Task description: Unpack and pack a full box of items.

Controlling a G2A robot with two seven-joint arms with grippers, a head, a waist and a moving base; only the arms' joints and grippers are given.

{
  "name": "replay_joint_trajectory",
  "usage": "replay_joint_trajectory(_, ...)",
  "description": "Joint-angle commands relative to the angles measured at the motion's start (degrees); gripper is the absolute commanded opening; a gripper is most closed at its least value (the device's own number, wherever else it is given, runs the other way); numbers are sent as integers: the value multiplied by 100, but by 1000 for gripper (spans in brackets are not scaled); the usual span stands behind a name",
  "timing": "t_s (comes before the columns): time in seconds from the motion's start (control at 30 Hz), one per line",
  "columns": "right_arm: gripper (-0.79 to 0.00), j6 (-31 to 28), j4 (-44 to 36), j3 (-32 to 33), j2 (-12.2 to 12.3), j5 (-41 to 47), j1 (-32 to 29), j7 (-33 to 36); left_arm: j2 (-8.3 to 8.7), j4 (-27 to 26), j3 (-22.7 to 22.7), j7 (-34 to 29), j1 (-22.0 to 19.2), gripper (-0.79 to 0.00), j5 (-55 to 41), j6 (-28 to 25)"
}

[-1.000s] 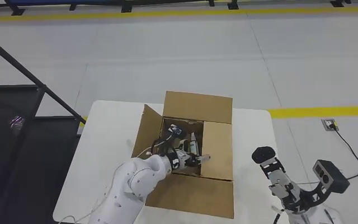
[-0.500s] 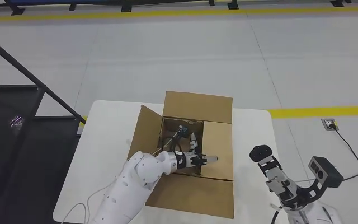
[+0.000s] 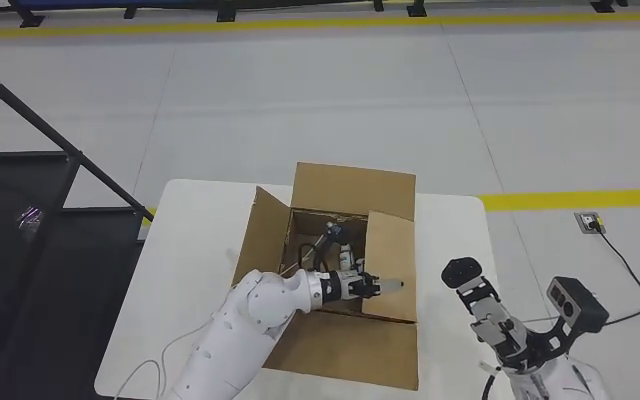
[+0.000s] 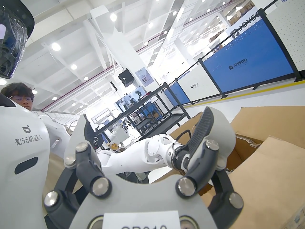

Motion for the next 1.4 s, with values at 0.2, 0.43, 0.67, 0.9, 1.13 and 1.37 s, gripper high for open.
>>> replay_joint_trajectory(0.2,0,-114,-152,384,-7,-111,-209,-516,-73,-917,245,678,98,0,363,205)
replay_joint_trajectory(0.43,0,-114,-447,1180,-64,-237,-953,-1527,-319,-639,878,1098,-360,0,557,550)
replay_joint_trajectory(0.67,0,-89,-266,1525,-103,-350,-1238,-1951,-682,225,1559,1202,-916,0,284,722)
replay_joint_trajectory(0.9,0,-89,-266,1525,-103,-350,-1238,-1951,-955,915,1873,1270,-1210,0,166,902)
replay_joint_trajectory(1.13,0,142,-319,1588,-134,-479,-1210,-2127,-1129,1296,1948,1196,-1364,0,26,885)
replay_joint_trajectory(1.37,0,416,-634,1689,-186,-1268,-1203,-2188,-1210,1375,1899,1227,-1420,0,118,790)
